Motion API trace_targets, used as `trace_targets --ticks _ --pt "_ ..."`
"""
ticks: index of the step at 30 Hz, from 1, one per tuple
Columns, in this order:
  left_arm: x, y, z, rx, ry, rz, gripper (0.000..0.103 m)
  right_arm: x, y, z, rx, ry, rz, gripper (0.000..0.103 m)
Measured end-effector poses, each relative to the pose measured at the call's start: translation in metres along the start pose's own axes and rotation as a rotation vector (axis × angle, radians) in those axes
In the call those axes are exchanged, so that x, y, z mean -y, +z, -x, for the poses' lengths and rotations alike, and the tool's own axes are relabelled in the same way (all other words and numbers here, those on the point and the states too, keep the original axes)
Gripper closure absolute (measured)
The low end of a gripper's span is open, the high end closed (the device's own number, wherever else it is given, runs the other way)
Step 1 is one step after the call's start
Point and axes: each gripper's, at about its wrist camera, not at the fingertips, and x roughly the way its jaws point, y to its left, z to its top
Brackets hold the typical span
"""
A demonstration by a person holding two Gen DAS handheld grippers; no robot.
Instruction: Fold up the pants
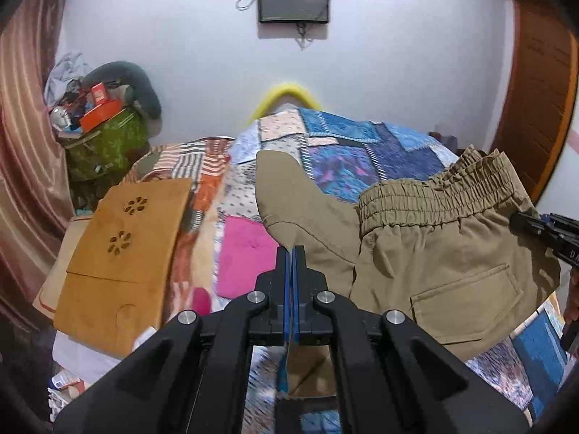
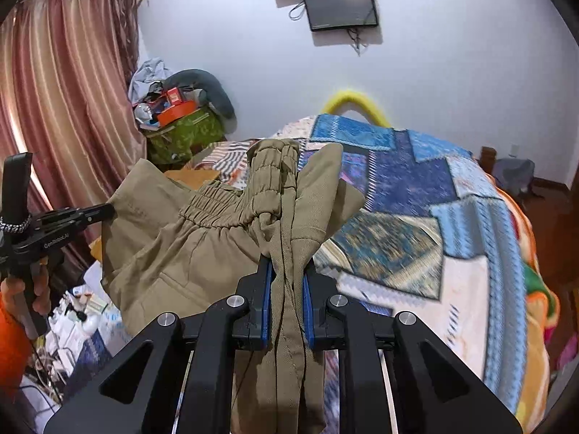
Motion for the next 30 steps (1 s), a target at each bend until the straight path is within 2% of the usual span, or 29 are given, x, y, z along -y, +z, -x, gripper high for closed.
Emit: trace_targets --ticks 8,12,16,19,22,25,27,30 --pt "-0.053 0.018 -0.06 -0.027 0.074 0.05 0.102 -0.024 0.027 -0.074 -0.014 0.037 0.02 0.09" --pt "-0.079 0.016 -0.102 -0.059 0.102 0.095 0.102 -0.034 0.03 -0.112 -0.041 0.049 0.02 0.09" --pt "-0.09 0.006 -0.141 -0.092 0.117 0.114 0.102 -0.041 0.026 -0.146 -0.071 0.045 0.032 0.09" --pt "-0.096 -0.007 -0.174 -0.147 0.116 0.127 0.102 -0.039 0.018 -0.168 -0.096 0.029 0.039 0.09" --pt "-0.102 -0.023 -0.205 -0.218 0.126 0.152 0.102 -0.031 0.01 -0.188 -0.158 0.015 0.035 0.09" --pt "-0.109 -0.046 -0.237 -0.318 0.17 0.167 0.102 -0.023 -0.002 -0.201 -0.229 -0.015 0.04 0.089" --pt "-0.11 -0.056 -0.245 -0.35 0.187 0.16 0.1 -0.017 -0.008 -0.204 -0.248 -0.037 0.037 0.084" --pt "-0.109 -0.059 -0.239 -0.338 0.185 0.161 0.098 -0.011 -0.015 -0.199 -0.246 -0.063 0.013 0.074"
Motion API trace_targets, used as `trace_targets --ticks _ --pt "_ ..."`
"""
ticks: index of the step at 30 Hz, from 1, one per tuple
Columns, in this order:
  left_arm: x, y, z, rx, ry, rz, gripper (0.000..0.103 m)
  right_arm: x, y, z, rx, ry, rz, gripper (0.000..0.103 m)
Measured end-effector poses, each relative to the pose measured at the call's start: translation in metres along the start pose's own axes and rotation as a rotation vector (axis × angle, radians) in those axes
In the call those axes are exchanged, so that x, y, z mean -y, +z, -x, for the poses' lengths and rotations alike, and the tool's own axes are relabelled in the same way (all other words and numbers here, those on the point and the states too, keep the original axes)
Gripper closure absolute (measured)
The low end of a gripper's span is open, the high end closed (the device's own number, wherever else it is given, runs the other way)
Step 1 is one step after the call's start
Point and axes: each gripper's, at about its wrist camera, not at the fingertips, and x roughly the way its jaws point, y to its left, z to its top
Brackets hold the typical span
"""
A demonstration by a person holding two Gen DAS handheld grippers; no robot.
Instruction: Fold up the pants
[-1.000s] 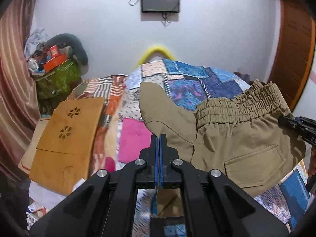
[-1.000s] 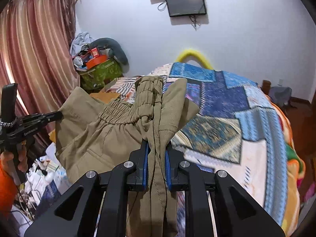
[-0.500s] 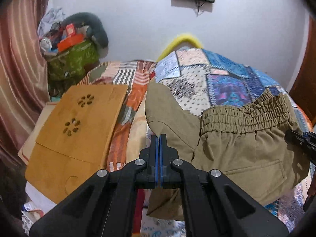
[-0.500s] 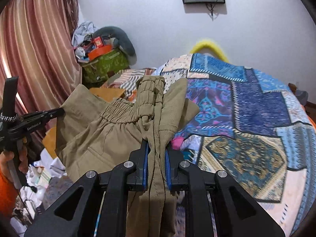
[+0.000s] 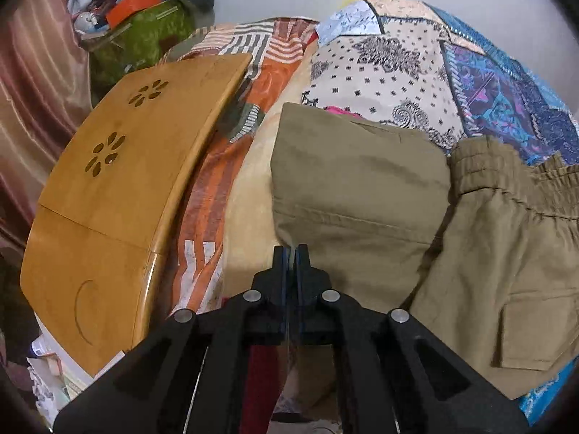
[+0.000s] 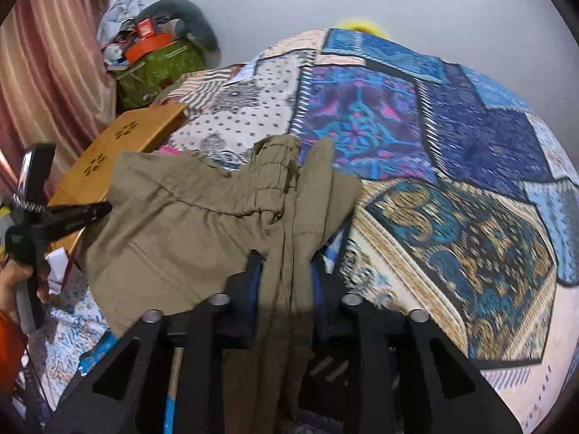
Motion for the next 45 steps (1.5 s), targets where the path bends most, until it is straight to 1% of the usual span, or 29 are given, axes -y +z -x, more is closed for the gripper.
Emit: trace_targets --ticks 1,2,4,5,6,9,10,11,12,13,16,17,18,19,20,22,24,26,29,32,37,39,40,41,43,44,45 --pt "0.001 -0.002 0.004 -0.003 -0.003 -0.014 0.097 0.001 -0.002 0.003 0.002 -0.006 -0.002 0.073" --pt "0.002 -0.003 0.006 -0.005 -0.001 -0.028 0.093 0.0 -0.003 0.007 0.003 -0.012 0.002 0.071" --pt "0.008 -0.006 0.02 -0.007 0.021 -0.076 0.086 -0.003 -0.005 0.015 0.004 -0.04 0.022 0.065" --pt "0.008 -0.006 0.024 -0.005 0.018 -0.083 0.083 -0.005 -0.005 0.02 0.002 -0.057 0.034 0.059" --pt "0.009 -0.008 0.035 0.002 0.003 -0.09 0.082 -0.008 -0.005 0.028 0.001 -0.07 0.047 0.057" --pt "0.017 -0.014 0.072 0.037 -0.026 -0.107 0.075 -0.01 0.0 0.048 0.037 -0.056 0.049 0.057" --pt "0.019 -0.015 0.085 0.055 -0.032 -0.113 0.071 -0.012 0.001 0.063 0.054 -0.048 0.044 0.057" --pt "0.022 -0.017 0.102 0.08 -0.041 -0.121 0.067 -0.014 0.001 0.071 0.065 -0.045 0.044 0.057" --pt "0.025 -0.019 0.126 0.116 -0.056 -0.129 0.066 -0.017 0.002 0.081 0.082 -0.041 0.046 0.057" --pt "0.026 -0.021 0.14 0.136 -0.065 -0.133 0.064 -0.02 0.003 0.093 0.102 -0.038 0.051 0.057" --pt "0.033 -0.03 0.209 0.241 -0.102 -0.145 0.06 -0.031 0.003 0.134 0.162 -0.019 0.075 0.057" --pt "0.035 -0.031 0.222 0.263 -0.114 -0.15 0.059 -0.035 0.003 0.148 0.184 -0.015 0.08 0.057" --pt "0.039 -0.036 0.245 0.297 -0.135 -0.163 0.056 -0.039 0.002 0.162 0.205 -0.009 0.084 0.057" --pt "0.042 -0.04 0.262 0.324 -0.145 -0.177 0.051 -0.042 0.002 0.175 0.225 -0.002 0.087 0.057" --pt "0.046 -0.048 0.288 0.372 -0.157 -0.194 0.045 -0.047 0.0 0.19 0.248 0.006 0.092 0.057" --pt "0.052 -0.062 0.324 0.44 -0.173 -0.206 0.044 -0.055 -0.005 0.223 0.309 0.019 0.097 0.057" --pt "0.055 -0.076 0.354 0.488 -0.195 -0.213 0.044 -0.062 -0.012 0.246 0.35 0.027 0.102 0.057" --pt "0.055 -0.094 0.388 0.547 -0.223 -0.203 0.043 -0.072 -0.021 0.275 0.403 0.035 0.115 0.057" --pt "0.051 -0.121 0.427 0.619 -0.248 -0.178 0.042 -0.084 -0.034 0.308 0.465 0.041 0.138 0.057" --pt "0.045 -0.149 0.454 0.69 -0.252 -0.164 0.041 -0.096 -0.055 0.339 0.537 0.056 0.136 0.057" --pt "0.032 -0.19 0.482 0.772 -0.251 -0.106 0.04 -0.112 -0.089 0.368 0.618 0.058 0.136 0.057" --pt "0.026 -0.203 0.491 0.799 -0.264 -0.084 0.035 -0.117 -0.101 0.374 0.646 0.053 0.134 0.057" --pt "0.024 -0.208 0.495 0.811 -0.269 -0.076 0.031 -0.119 -0.106 0.378 0.658 0.053 0.13 0.057" --pt "0.022 -0.215 0.5 0.824 -0.273 -0.072 0.027 -0.121 -0.111 0.381 0.666 0.057 0.127 0.057" --pt "0.02 -0.226 0.509 0.854 -0.272 -0.073 0.023 -0.124 -0.117 0.383 0.67 0.071 0.12 0.057" --pt "0.02 -0.229 0.512 0.862 -0.273 -0.075 0.02 -0.124 -0.119 0.384 0.668 0.072 0.121 0.055" --pt "0.02 -0.232 0.512 0.867 -0.272 -0.075 0.019 -0.127 -0.121 0.384 0.669 0.064 0.122 0.046"
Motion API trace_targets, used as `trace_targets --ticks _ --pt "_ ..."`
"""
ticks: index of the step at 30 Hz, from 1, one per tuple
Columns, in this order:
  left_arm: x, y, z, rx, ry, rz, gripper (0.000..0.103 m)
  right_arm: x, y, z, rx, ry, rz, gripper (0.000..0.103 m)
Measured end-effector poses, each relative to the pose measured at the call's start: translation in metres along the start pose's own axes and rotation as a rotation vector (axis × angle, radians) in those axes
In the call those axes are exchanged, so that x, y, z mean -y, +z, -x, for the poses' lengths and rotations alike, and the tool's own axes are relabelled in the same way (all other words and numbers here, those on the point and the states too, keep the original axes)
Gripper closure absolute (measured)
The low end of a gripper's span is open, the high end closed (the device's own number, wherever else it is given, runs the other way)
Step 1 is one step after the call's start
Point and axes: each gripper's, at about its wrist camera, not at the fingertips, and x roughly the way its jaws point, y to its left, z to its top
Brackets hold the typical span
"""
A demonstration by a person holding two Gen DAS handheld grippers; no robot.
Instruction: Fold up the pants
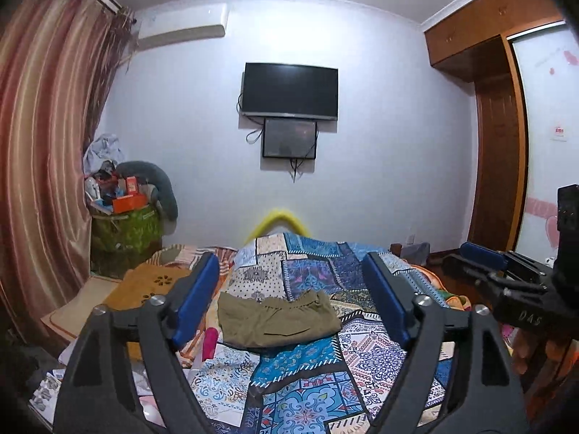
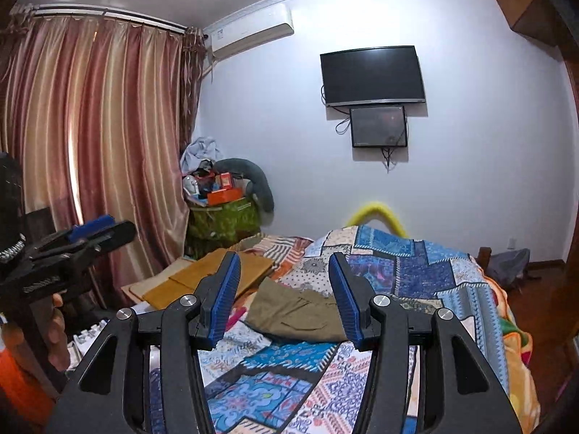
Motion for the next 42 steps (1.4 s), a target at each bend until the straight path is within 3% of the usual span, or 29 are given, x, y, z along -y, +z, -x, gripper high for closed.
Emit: trace_targets --ticks 2,4,7,9,10,42 --pt "0.001 -0.002 0.005 0.007 0.005 0.0 0.008 -0.002 -0.002 0.004 0.015 -0.012 -0.001 0.03" --pt "0.002 -0.003 0.006 0.014 0.013 -0.001 0.002 -0.003 -0.003 0.01 0.033 -0.02 -0.012 0.023" --pt "0.005 -0.005 0.01 0.018 0.024 -0.001 0.0 -0.003 -0.002 0.012 0.037 -0.028 -0.02 0.016" --pt "0.007 -0.006 0.007 0.015 0.036 -0.004 0.0 -0.004 -0.002 0.015 0.046 -0.041 -0.016 0.002" --pt "0.007 -0.007 0.007 0.014 0.038 -0.006 0.0 -0.005 -0.002 0.016 0.048 -0.047 -0.011 0.0" --pt "0.02 -0.02 -0.001 -0.007 0.024 -0.045 0.0 -0.004 -0.011 0.026 0.032 -0.089 0.004 0.0"
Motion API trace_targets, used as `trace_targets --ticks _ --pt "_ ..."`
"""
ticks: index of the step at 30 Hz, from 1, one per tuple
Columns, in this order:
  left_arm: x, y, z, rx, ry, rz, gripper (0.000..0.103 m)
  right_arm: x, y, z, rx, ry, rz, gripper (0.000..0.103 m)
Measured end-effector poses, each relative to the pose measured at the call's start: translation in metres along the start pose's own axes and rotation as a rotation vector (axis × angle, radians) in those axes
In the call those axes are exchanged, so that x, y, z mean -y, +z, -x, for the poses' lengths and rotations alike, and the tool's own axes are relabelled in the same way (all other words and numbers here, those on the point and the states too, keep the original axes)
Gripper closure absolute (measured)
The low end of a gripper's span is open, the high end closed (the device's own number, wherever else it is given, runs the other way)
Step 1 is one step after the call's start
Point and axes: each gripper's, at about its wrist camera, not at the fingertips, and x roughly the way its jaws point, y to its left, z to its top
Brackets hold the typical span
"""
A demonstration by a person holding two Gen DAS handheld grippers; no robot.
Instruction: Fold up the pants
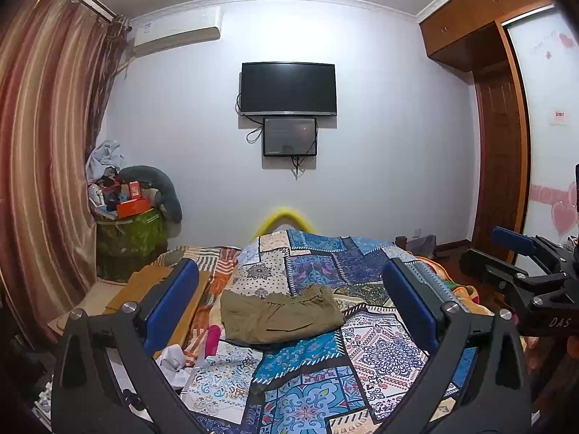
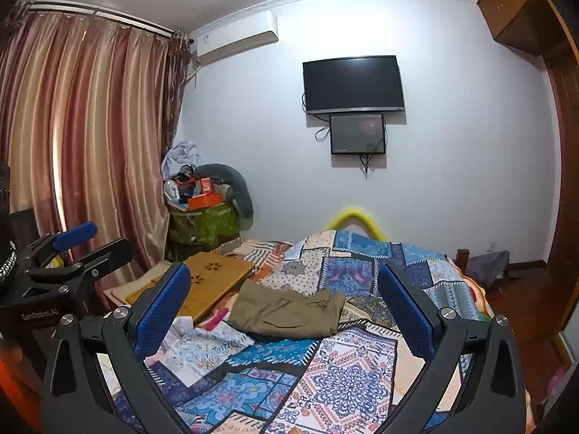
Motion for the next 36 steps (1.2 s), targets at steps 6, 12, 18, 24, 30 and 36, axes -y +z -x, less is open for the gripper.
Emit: trace_targets --ticks 6,12,18,24,30,36 --pt "-0.0006 0.0 -0.0001 -0.002 -0.003 0.007 0.0 0.001 0.0006 0.0007 -0.001 -0.001 -0.002 0.0" --pt "-0.0036 0.0015 0.0013 -0.001 -0.006 0.013 0.0 0.0019 -0.0001 0.0023 -0.003 -0.002 -0.003 0.0" --pt "-0.005 0.0026 0.0018 -0.003 -0.009 0.016 0.0 0.0013 0.0011 0.0018 -0.006 -0.002 -0.003 0.0" --pt "-0.0042 0.0026 0.0024 0.0 -0.007 0.015 0.0 0.0021 0.0019 0.002 -0.003 -0.002 -0.006 0.0" --pt "-0.0036 0.0032 0.0022 -0.002 -0.009 0.015 0.0 0.0013 0.0021 0.0032 0.003 0.0 -0.005 0.0" --pt "-0.0036 0.0035 0.0014 -0.003 -0.007 0.016 0.0 0.0 0.0029 0.0036 0.003 -0.001 -0.005 0.0"
